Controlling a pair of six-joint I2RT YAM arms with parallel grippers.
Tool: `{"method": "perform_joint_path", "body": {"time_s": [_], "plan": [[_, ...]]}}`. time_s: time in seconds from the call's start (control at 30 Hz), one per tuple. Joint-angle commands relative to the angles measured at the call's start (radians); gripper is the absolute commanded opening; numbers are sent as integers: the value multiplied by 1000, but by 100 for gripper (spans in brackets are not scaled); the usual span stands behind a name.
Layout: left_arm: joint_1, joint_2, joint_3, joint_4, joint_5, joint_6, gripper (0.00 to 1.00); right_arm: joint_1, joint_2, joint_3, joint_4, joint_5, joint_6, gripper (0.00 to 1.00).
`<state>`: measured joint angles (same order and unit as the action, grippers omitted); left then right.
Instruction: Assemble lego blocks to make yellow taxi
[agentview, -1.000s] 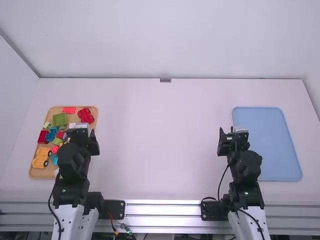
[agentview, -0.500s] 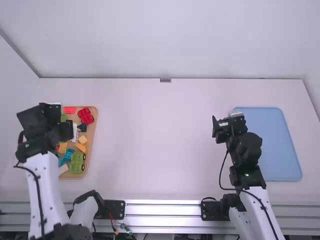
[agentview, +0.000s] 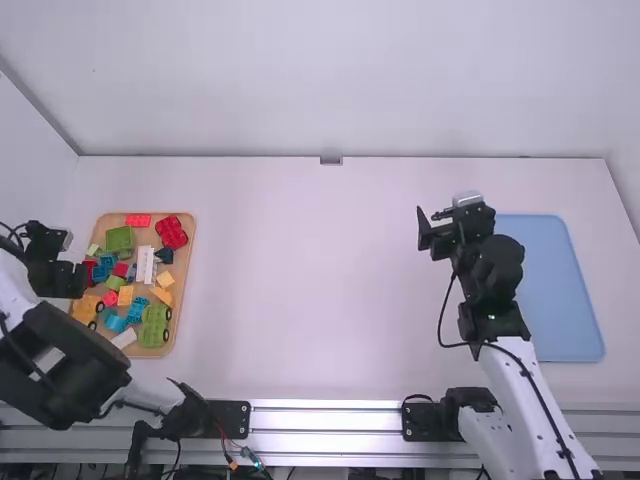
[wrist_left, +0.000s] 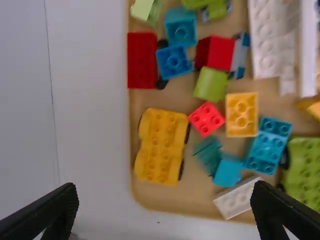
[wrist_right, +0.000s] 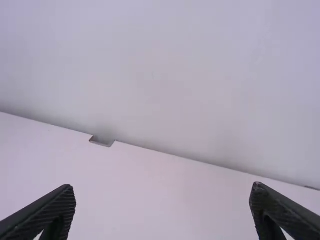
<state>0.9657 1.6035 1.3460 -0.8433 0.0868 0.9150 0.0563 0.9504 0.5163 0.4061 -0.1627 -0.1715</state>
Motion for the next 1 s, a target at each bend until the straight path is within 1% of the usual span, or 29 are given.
{"method": "perform_joint_path", "body": {"time_s": [0.0,0.07,0.23,0.33,0.47,0.6,0.67,0.7,0.97], "plan": [[45,46,58,-15,33,150,94,7,27,51,15,-14,-3,94],[63,90,87,-34,55,190,96,8,46,61,26,-18,-4,96],[89,175,121,-64,53,208,98,9,68,74,36,-22,-8,98],[95,259,136,-54,59,212,99,10,76,79,39,-22,-13,99],[94,315,137,-18,64,197,99,10,76,79,43,-23,-13,99],[95,326,137,-12,91,207,100,10,76,79,39,-23,-12,99],[94,326,137,-9,94,209,93,10,76,79,35,-23,-13,99],[94,326,136,-7,92,208,92,10,76,79,34,-23,-13,99],[93,327,118,2,124,241,92,10,76,79,24,-23,-13,99]]}}
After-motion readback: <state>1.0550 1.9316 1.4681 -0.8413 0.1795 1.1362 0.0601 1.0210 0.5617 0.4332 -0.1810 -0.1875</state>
